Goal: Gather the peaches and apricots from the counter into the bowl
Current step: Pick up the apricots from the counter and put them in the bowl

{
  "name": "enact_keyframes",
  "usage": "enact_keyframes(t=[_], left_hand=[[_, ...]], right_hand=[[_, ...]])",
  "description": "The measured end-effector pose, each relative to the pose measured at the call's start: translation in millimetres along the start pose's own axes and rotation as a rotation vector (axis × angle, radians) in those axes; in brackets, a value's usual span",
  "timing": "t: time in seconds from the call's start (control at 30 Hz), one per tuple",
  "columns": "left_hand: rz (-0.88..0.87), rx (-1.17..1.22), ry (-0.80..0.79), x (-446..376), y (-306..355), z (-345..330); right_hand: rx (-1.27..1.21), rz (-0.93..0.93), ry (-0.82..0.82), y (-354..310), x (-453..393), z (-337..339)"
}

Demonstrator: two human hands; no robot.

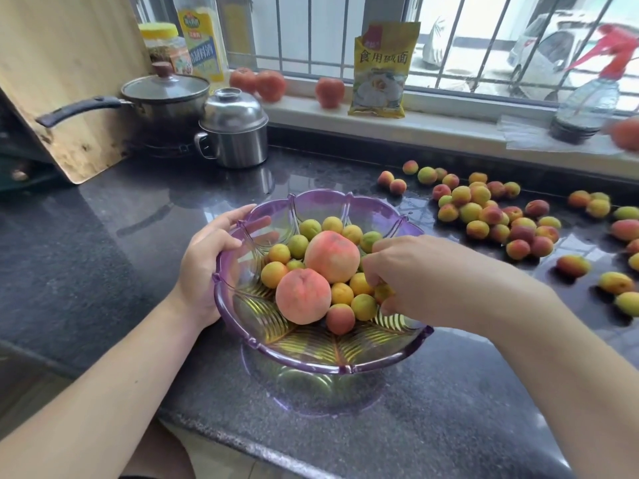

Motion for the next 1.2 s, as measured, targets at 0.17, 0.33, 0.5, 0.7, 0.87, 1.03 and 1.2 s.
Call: enact_keyframes(t=[0.17, 0.33, 0.5, 0.7, 0.87, 1.03, 1.2], left_hand=[[-0.015, 0.006, -0.006, 0.0, 1.0, -1.3], [-0.027, -0.024, -0.01, -0.5, 1.2, -0.1], [-0.027, -0.046, 0.005, -3.4, -1.8, 3.6], [-0.024, -0.079, 0.001, -3.5, -1.8, 3.8], [-0.022, -0.087, -0.003, -4.5, -1.6, 4.7], [-0.016, -0.073, -0.008, -5.2, -1.9, 5.6], [-0.021, -0.078, -0.014, -5.7, -2.0, 5.3]], right_hand=[[-0.039, 0.017, 0.003, 2.0, -4.7, -3.4], [-0.262, -0.043, 0.181, 36.9, 9.6, 25.4], [-0.729, -0.397, 0.698, 120.9, 19.3, 26.3], [-0.755, -0.468, 0.566, 144.6, -59.0, -24.7], [-0.59, -0.57, 0.502, 149.0, -116.8, -15.7], [-0.565, -0.664, 0.462, 158.3, -137.0, -19.5], [-0.649, -0.632, 0.579, 155.9, -124.2, -19.3]])
Point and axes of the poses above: each hand's wrist, its own x-axis away from the middle knuckle, its own z-axis out of the back of the hand, y = z × x, the point moved 6 cm from there along -x, towards the middle knuckle, and after that the axes turned 8 degrees about -y, right-handed, at the moved point
